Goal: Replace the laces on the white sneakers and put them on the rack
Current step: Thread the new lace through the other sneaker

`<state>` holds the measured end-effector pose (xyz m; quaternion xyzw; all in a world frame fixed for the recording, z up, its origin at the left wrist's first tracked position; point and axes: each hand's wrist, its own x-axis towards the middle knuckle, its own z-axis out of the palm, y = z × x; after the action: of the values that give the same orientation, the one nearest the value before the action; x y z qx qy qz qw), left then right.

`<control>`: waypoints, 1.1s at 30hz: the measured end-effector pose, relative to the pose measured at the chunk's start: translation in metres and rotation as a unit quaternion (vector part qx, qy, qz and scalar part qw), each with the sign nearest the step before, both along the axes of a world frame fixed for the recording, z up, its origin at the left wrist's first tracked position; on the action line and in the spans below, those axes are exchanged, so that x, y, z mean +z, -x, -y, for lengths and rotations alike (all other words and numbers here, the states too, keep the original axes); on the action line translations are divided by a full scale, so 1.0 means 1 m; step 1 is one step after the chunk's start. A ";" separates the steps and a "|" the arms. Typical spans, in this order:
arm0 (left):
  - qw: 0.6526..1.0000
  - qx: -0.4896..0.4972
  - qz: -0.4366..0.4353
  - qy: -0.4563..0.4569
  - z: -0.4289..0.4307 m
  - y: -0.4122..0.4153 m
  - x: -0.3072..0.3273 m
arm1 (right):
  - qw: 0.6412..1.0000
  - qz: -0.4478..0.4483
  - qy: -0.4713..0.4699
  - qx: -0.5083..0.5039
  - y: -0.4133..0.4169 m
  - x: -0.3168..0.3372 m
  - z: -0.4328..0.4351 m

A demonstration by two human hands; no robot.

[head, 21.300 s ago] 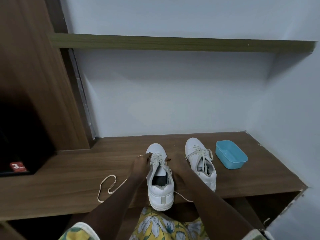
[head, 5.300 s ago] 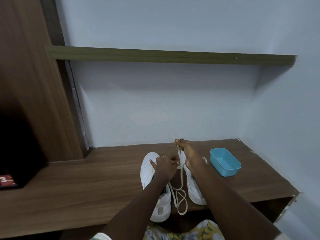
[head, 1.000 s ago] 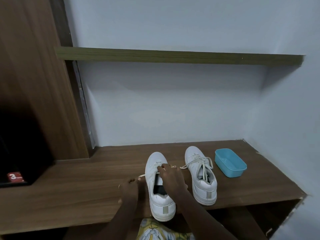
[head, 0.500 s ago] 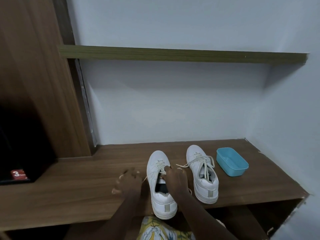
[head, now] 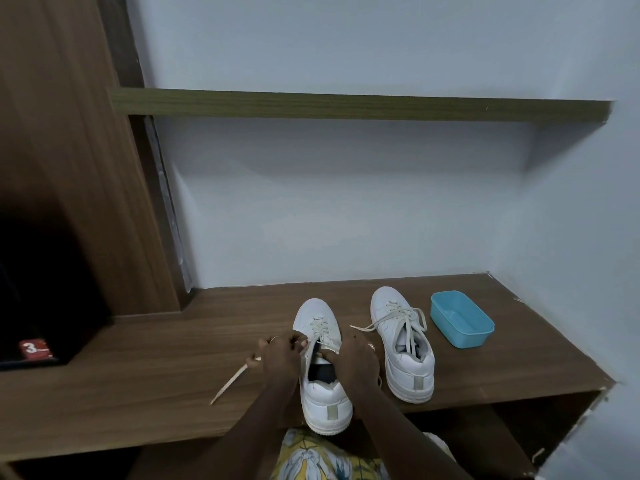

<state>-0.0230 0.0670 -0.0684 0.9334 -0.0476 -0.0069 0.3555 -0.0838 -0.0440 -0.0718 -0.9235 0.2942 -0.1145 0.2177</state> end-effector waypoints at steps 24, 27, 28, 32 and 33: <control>0.996 0.085 0.022 0.001 -0.030 -0.016 -0.014 | 0.997 0.014 -0.069 -0.018 -0.001 -0.003 0.000; 0.995 -0.085 0.040 0.013 -0.009 -0.004 -0.002 | 0.999 -0.003 -0.048 -0.018 -0.001 -0.002 0.002; 0.995 -0.097 0.036 -0.005 -0.004 0.000 0.003 | 0.999 -0.013 -0.040 -0.018 -0.001 -0.002 0.002; 0.996 -0.084 -0.006 -0.007 0.002 -0.005 0.001 | 0.999 -0.033 -0.036 -0.012 0.000 0.000 0.002; 0.998 -0.062 -0.017 -0.010 0.000 -0.007 0.000 | 0.999 -0.034 -0.033 -0.010 0.001 0.001 0.002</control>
<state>-0.0164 0.0668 -0.0689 0.9320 -0.0996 -0.0452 0.3455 -0.0844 -0.0458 -0.0711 -0.9161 0.3148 -0.0753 0.2366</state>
